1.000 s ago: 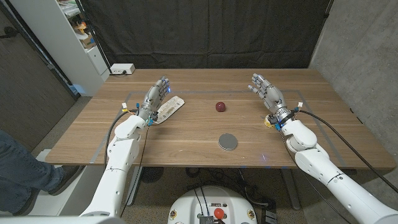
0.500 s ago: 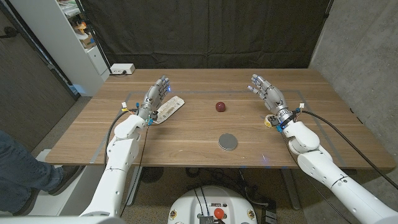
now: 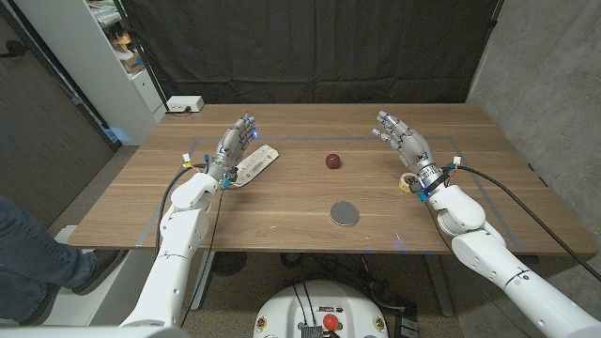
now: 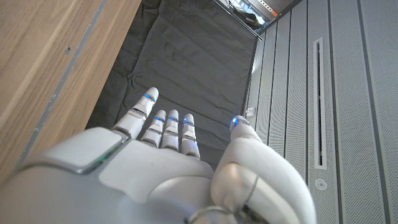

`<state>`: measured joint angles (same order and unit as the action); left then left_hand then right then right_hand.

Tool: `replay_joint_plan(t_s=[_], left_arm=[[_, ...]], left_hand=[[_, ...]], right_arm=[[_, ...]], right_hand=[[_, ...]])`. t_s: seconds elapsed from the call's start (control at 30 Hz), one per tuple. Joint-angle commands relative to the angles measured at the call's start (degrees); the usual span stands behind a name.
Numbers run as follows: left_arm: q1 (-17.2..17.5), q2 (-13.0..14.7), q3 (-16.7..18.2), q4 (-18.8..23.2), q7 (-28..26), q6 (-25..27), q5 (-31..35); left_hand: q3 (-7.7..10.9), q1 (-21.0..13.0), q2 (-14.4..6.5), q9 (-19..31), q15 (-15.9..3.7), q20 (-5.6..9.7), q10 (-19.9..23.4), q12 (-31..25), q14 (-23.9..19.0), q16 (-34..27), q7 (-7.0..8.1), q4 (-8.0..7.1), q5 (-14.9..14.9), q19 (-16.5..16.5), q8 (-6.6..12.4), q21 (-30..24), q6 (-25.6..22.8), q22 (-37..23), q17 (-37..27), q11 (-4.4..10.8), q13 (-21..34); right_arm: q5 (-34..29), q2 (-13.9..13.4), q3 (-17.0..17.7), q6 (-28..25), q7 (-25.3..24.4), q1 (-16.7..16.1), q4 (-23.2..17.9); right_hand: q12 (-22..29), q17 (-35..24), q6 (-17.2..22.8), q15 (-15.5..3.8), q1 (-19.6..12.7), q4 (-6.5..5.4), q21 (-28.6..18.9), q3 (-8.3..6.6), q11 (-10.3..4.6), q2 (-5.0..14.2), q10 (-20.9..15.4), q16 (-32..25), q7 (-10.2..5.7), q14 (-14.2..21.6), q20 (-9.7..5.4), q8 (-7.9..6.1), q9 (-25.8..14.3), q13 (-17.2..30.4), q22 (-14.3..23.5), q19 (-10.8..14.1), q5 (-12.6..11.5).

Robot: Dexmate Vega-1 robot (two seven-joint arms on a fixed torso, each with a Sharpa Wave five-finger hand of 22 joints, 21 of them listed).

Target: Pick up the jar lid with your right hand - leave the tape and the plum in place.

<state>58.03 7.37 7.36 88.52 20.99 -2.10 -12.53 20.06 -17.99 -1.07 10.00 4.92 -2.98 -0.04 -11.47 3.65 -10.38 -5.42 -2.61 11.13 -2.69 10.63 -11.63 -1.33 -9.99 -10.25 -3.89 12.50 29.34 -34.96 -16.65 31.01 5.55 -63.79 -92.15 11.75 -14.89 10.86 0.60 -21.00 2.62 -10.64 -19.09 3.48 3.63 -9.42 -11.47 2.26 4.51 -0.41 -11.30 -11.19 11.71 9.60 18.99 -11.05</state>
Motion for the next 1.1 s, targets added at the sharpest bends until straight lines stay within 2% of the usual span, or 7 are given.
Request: replay_joint_plan(t_s=[0.03, 0.4, 1.1], left_arm=[[0.3, 0.3, 0.1, 0.7, 0.2, 0.3, 0.1], [0.8, 0.3, -0.1, 1.7, 0.0, 0.6, 0.4], [0.9, 0.0, -0.4, 1.5, -0.1, 0.2, 0.3]], left_hand=[[0.06, -0.2, -0.6, 0.3, 0.22, -0.15, 0.2, -0.5, 0.0, -0.3, -0.45, 0.33, -0.3, -0.5, 0.13, 0.0, -0.1, -0.3, -0.2, -0.14, 0.0], [-0.01, -0.2, -0.7, 0.3, 0.33, -0.24, 0.2, -0.5, 0.0, -0.3, -0.54, 0.47, -0.3, -0.5, 0.11, 0.0, -0.1, -0.3, -0.2, -0.24, -0.2], [-0.18, -0.1, -0.9, 0.3, 0.40, -0.30, 0.1, -0.6, 0.1, -0.3, -0.60, 0.78, -0.4, -0.5, 0.08, 0.1, -0.1, -0.3, -0.2, -0.30, -0.5]], right_arm=[[-1.8, 0.0, 0.2, 2.1, -0.1, -0.9, -0.8], [-4.8, -0.5, 0.7, 3.8, -0.7, -1.9, -1.7], [-5.6, -0.6, 1.3, 6.9, 0.5, -3.9, -3.0]], right_hand=[[0.1, 0.0, 0.3, -0.14, 0.1, 0.29, -0.5, 0.01, -0.10, 0.45, -0.2, -0.2, -0.19, 0.5, -0.08, -0.23, -0.1, 0.2, 0.2, 0.7, -0.2], [0.0, 0.2, 0.4, -0.05, 0.2, 0.37, -0.5, 0.04, -0.21, 0.50, -0.2, -0.2, -0.36, 0.6, -0.08, -0.22, 0.0, 0.1, 0.2, 0.7, -0.3], [0.0, 0.5, 0.5, -0.17, 0.3, 0.47, -0.5, 0.13, -0.25, 0.47, -0.3, -0.2, -0.47, 0.7, -0.02, -0.22, 0.0, 0.0, 0.2, 0.7, -0.3]])
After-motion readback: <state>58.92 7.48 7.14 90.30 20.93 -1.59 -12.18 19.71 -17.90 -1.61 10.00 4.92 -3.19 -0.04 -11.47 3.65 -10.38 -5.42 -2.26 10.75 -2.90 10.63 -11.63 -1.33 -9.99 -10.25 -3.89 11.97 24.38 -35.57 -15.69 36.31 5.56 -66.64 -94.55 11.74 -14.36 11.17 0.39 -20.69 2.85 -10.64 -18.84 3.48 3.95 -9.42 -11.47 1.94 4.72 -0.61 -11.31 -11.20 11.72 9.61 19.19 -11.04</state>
